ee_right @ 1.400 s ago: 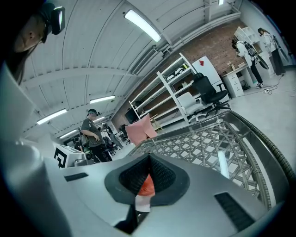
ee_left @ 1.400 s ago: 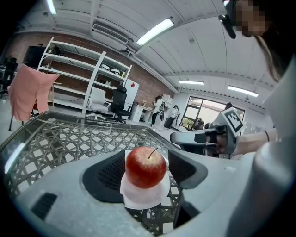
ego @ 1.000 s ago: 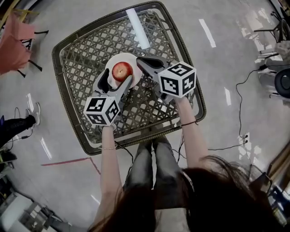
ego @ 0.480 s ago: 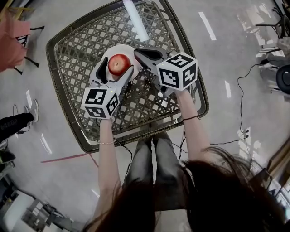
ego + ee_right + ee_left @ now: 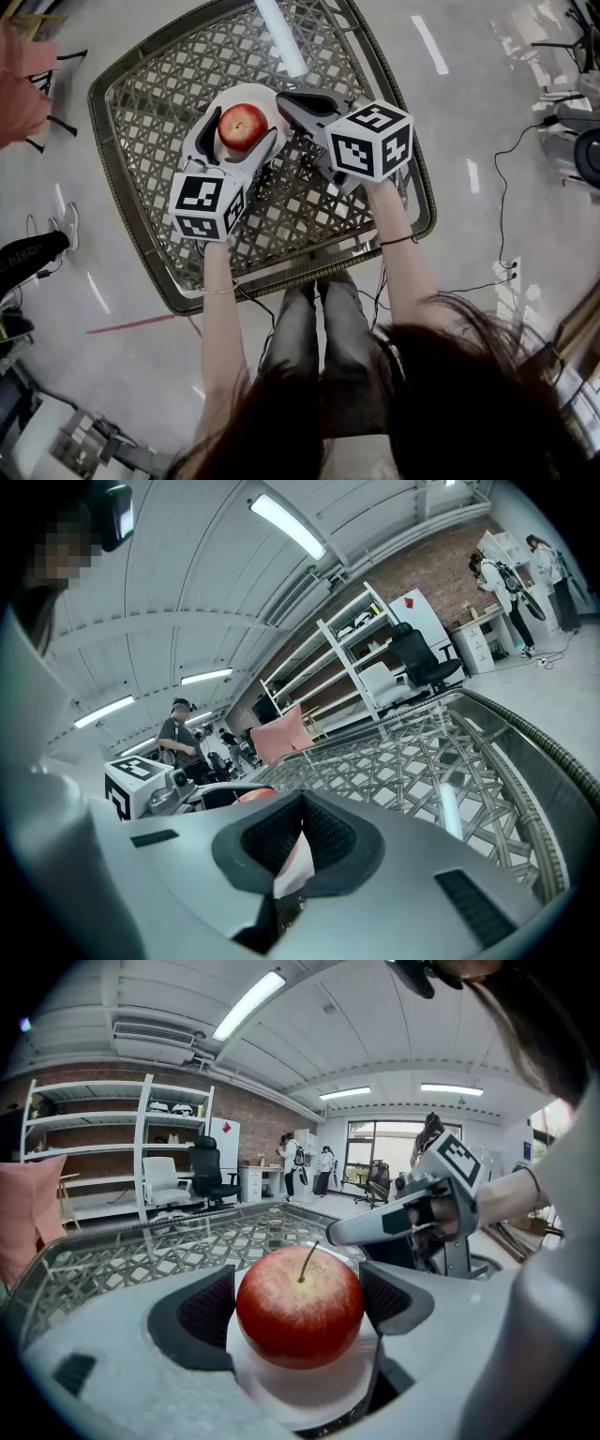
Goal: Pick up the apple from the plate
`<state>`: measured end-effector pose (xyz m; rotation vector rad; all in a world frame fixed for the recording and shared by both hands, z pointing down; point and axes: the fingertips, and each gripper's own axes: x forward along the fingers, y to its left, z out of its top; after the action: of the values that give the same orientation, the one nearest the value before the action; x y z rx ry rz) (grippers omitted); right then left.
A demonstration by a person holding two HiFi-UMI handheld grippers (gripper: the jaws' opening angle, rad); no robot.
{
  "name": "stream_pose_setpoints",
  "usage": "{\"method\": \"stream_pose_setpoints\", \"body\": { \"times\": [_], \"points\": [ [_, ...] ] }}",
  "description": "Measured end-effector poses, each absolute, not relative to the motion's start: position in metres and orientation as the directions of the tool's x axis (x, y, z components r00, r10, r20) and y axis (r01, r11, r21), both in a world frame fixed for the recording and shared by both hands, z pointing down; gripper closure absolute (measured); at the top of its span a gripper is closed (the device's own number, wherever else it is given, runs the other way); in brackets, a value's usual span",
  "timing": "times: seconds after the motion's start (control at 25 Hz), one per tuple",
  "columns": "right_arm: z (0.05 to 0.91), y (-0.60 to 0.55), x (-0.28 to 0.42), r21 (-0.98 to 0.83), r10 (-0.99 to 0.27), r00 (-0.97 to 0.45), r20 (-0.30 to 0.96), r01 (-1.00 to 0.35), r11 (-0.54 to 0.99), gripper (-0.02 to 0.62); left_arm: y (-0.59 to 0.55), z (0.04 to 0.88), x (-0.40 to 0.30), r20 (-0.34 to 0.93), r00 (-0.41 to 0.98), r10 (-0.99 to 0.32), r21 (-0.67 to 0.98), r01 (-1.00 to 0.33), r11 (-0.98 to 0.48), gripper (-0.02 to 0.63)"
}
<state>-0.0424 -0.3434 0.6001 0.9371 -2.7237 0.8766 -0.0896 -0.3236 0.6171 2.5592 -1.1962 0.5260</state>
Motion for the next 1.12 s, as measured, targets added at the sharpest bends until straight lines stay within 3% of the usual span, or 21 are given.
{"method": "stream_pose_setpoints", "body": {
  "times": [1.12],
  "points": [
    [0.593,-0.346,-0.042,-0.487,-0.529,-0.800,0.281,-0.594,0.640,0.586,-0.326,0.605,-0.092,0.400,0.574,-0.714,0.076,-0.798,-0.598,0.196]
  ]
}}
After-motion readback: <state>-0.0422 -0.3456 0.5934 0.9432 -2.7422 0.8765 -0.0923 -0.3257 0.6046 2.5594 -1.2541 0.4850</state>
